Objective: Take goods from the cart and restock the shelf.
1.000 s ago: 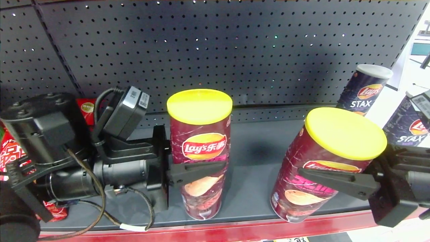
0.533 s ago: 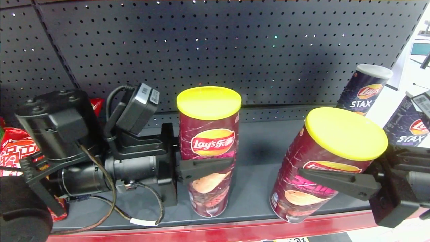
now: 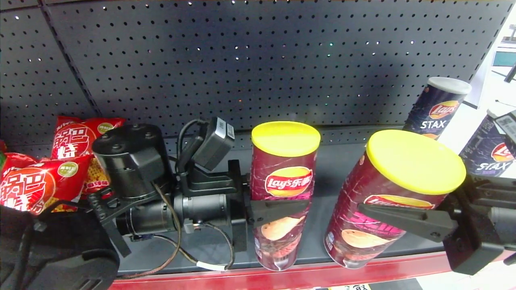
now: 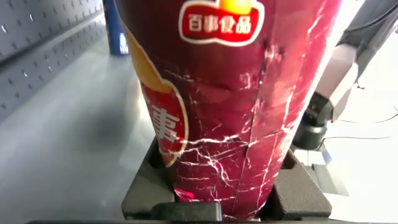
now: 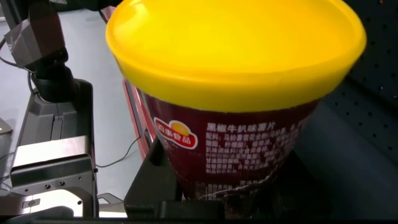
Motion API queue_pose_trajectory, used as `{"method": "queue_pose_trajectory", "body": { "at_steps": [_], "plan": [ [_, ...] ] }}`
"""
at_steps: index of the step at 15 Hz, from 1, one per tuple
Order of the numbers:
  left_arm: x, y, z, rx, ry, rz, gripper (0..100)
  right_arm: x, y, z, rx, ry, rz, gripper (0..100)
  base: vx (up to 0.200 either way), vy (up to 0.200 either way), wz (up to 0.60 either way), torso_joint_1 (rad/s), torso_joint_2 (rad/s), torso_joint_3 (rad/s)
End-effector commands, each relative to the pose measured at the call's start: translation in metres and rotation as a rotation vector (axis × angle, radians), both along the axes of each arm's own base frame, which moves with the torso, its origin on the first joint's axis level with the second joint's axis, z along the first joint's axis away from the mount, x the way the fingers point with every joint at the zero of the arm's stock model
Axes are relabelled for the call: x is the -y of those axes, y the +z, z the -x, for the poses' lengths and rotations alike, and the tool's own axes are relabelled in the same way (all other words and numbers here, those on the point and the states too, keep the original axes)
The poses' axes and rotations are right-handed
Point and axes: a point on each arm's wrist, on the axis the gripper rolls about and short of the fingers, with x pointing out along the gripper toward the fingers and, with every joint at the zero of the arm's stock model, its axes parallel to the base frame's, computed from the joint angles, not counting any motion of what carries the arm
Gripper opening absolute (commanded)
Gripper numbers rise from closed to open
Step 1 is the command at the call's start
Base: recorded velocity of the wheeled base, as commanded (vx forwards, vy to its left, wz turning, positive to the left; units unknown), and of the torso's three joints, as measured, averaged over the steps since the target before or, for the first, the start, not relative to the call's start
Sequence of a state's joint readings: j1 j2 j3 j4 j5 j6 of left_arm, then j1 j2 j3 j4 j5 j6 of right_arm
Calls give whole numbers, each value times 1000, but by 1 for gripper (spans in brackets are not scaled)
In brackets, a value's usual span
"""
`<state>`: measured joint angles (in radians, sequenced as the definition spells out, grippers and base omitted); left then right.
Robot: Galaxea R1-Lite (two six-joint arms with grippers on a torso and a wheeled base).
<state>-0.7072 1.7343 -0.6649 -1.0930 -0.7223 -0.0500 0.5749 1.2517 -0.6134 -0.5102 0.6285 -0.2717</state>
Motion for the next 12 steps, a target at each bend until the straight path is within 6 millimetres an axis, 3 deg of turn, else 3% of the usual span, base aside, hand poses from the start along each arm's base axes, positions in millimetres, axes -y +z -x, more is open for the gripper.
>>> {"method": "queue_pose_trajectory", "body": {
  "at_steps": [1,12],
  "plan": [
    [4,-11,-5,-26,1,-25,0,0,0,0,3,1,-1,0,0,0,0,0,0,0],
    [1,-4,-22,20,45,-4,0,2,0,2,3,-2,-2,0,0,0,0,0,0,0]
  ]
}}
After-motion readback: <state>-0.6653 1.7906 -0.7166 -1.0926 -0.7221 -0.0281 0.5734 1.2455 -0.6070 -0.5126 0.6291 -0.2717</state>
